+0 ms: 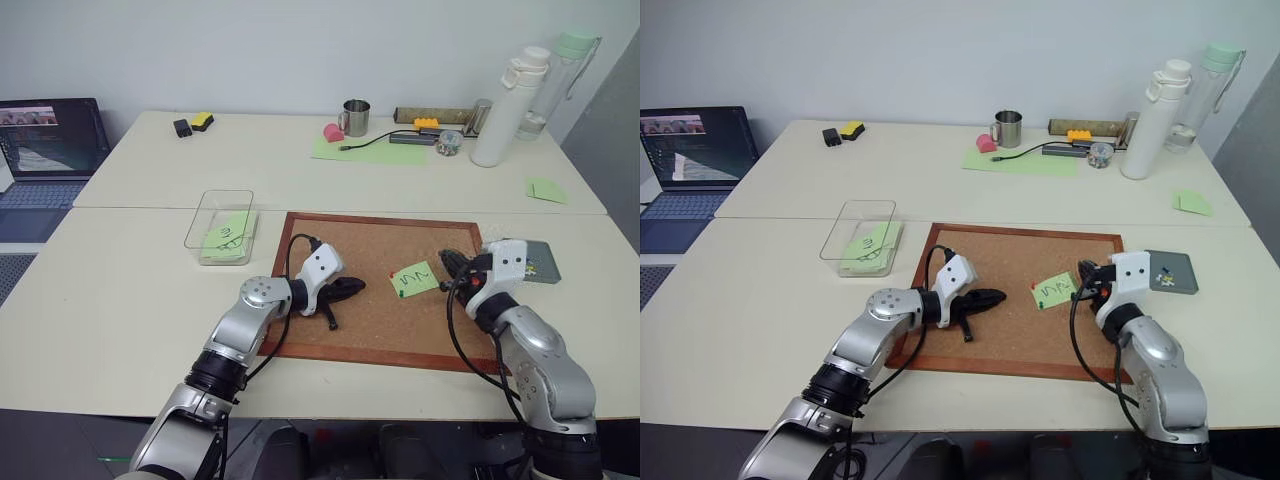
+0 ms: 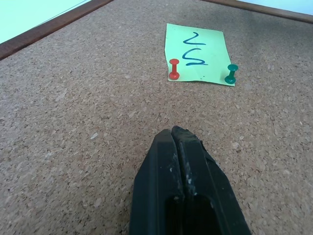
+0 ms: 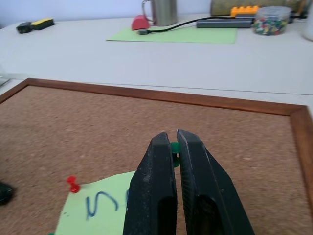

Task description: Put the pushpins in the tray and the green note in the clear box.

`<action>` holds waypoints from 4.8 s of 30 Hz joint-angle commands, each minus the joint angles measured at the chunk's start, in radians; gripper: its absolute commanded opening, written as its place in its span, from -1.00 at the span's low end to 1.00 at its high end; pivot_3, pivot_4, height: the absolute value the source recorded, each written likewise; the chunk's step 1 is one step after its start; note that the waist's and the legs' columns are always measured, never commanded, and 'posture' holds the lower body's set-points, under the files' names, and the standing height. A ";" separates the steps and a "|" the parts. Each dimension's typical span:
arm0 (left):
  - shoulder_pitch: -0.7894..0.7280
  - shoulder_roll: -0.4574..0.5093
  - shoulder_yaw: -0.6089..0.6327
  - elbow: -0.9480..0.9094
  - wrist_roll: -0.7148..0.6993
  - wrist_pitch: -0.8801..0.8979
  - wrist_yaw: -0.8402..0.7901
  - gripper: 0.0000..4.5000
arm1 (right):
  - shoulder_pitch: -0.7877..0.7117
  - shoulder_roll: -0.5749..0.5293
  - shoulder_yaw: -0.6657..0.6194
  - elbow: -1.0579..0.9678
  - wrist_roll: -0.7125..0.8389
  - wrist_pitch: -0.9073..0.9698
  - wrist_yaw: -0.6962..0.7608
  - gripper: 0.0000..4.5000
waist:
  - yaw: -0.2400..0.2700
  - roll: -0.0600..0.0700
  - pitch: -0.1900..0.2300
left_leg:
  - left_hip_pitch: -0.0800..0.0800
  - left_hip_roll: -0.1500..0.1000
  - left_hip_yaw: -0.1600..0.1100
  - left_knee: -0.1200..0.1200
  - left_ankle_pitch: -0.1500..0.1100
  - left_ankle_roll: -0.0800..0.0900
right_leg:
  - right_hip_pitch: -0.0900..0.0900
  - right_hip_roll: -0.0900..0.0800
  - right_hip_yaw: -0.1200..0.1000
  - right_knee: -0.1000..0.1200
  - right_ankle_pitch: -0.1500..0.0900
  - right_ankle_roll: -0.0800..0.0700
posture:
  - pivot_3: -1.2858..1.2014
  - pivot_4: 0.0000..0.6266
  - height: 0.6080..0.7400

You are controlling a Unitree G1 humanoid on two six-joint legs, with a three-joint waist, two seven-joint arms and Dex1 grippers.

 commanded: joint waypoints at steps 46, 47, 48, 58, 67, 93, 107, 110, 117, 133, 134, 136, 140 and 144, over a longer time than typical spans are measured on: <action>0.024 0.024 -0.007 -0.006 0.021 0.053 0.017 -1.00 | 0.074 -0.196 0.052 -0.093 0.187 0.062 0.285 0.13 | -0.002 0.001 0.000 | 0.004 0.000 0.003 -0.003 0.000 0.000 | 0.001 0.001 0.004 -0.001 0.000 0.000 | 0.03 -0.52 1.00; 0.023 0.024 -0.007 -0.005 0.021 0.053 0.017 -1.00 | 0.079 -0.192 0.077 -0.102 0.179 0.063 0.284 0.13 | -0.003 0.001 0.000 | 0.004 0.000 0.003 -0.003 0.000 0.000 | 0.001 0.001 0.004 -0.001 0.000 0.000 | 0.03 -0.52 1.00; 0.023 0.024 -0.007 -0.005 0.020 0.055 0.017 -1.00 | 0.080 -0.188 0.103 -0.106 0.167 0.063 0.280 0.13 | -0.003 0.001 0.000 | 0.004 0.000 0.003 -0.003 0.000 0.000 | 0.002 0.001 0.004 -0.001 0.000 0.000 | 0.03 -0.52 1.00; 0.011 0.031 -0.006 -0.004 0.021 0.059 0.012 -1.00 | -0.005 -0.156 0.252 0.027 0.000 0.006 0.223 0.13 | -0.002 0.000 0.000 | 0.005 0.000 0.003 -0.002 0.000 0.000 | 0.002 0.001 0.004 -0.001 0.000 0.000 | 0.03 -0.52 1.00; 0.012 0.037 -0.001 -0.007 0.022 0.062 0.013 -1.00 | -0.024 -0.130 0.268 0.047 -0.008 0.003 0.244 -0.02 | -0.002 0.000 0.000 | 0.005 0.000 0.003 -0.003 0.000 0.000 | 0.002 0.001 0.004 -0.001 0.000 0.000 | 0.03 -0.52 1.00; 0.009 0.035 -0.004 0.003 0.026 0.056 0.012 -1.00 | -0.021 -0.068 0.183 -0.057 0.094 0.018 0.245 -0.99 | -0.003 0.000 0.000 | 0.004 0.000 0.003 -0.003 0.000 0.000 | 0.002 0.001 0.004 -0.001 0.000 0.000 | 0.03 -0.52 1.00; 0.011 0.035 -0.010 0.006 0.028 0.048 0.007 -1.00 | -0.084 -0.096 -0.106 0.031 0.101 0.023 0.054 -0.99 | -0.002 0.000 0.000 | 0.004 0.000 0.003 -0.003 0.000 0.000 | 0.002 0.001 0.004 -0.001 0.000 0.000 | 0.03 -0.52 1.00; 0.010 0.037 -0.010 0.007 0.029 0.046 0.006 -1.00 | -0.113 -0.172 -0.185 0.161 0.026 0.007 -0.016 -0.99 | -0.002 0.000 0.000 | 0.004 0.000 0.003 -0.003 0.000 0.000 | 0.002 0.001 0.004 -0.002 0.000 0.000 | 0.03 -0.52 1.00; 0.017 0.041 -0.009 -0.003 0.028 0.048 0.004 -1.00 | -0.166 -0.281 -0.223 0.379 -0.027 -0.054 -0.004 -0.99 | -0.006 0.001 0.000 | 0.006 0.000 0.004 -0.004 0.000 0.000 | 0.002 0.001 0.006 -0.002 0.000 0.000 | 0.03 -0.52 1.00; 0.028 0.040 -0.001 -0.027 0.020 0.070 0.018 -1.00 | -0.233 -0.257 -0.247 0.513 0.044 -0.069 0.040 -0.51 | -0.006 0.001 0.000 | 0.006 0.001 0.005 -0.004 0.000 0.000 | 0.003 0.001 0.006 -0.002 0.000 0.000 | 0.03 -0.52 1.00; 0.029 0.040 -0.001 -0.029 0.019 0.072 0.018 -1.00 | -0.230 -0.257 -0.247 0.510 0.045 -0.069 0.039 -0.45 | -0.006 0.001 0.000 | 0.006 0.001 0.005 -0.004 0.000 0.000 | 0.003 0.001 0.006 -0.002 0.000 0.000 | 0.03 -0.52 1.00; 0.029 0.040 -0.002 -0.031 0.018 0.075 0.018 -1.00 | -0.224 -0.258 -0.244 0.502 0.043 -0.070 0.042 -0.26 | -0.006 0.001 0.000 | 0.006 0.001 0.005 -0.004 0.000 0.000 | 0.003 0.001 0.006 -0.002 0.000 0.000 | 0.03 -0.52 1.00; 0.027 0.038 -0.002 -0.030 0.017 0.077 0.019 -1.00 | -0.208 -0.274 -0.225 0.496 0.009 -0.094 0.039 0.10 | -0.006 0.001 0.000 | 0.006 0.001 0.005 -0.004 0.000 0.000 | 0.003 0.001 0.006 -0.002 0.000 0.000 | 0.03 -0.52 1.00; 0.025 0.036 -0.002 -0.030 0.016 0.079 0.020 -1.00 | -0.170 -0.278 -0.181 0.420 -0.001 -0.125 0.089 0.33 | -0.006 0.001 0.000 | 0.006 0.001 0.005 -0.004 0.000 0.000 | 0.003 0.001 0.006 -0.002 0.000 0.000 | 0.03 -0.52 1.00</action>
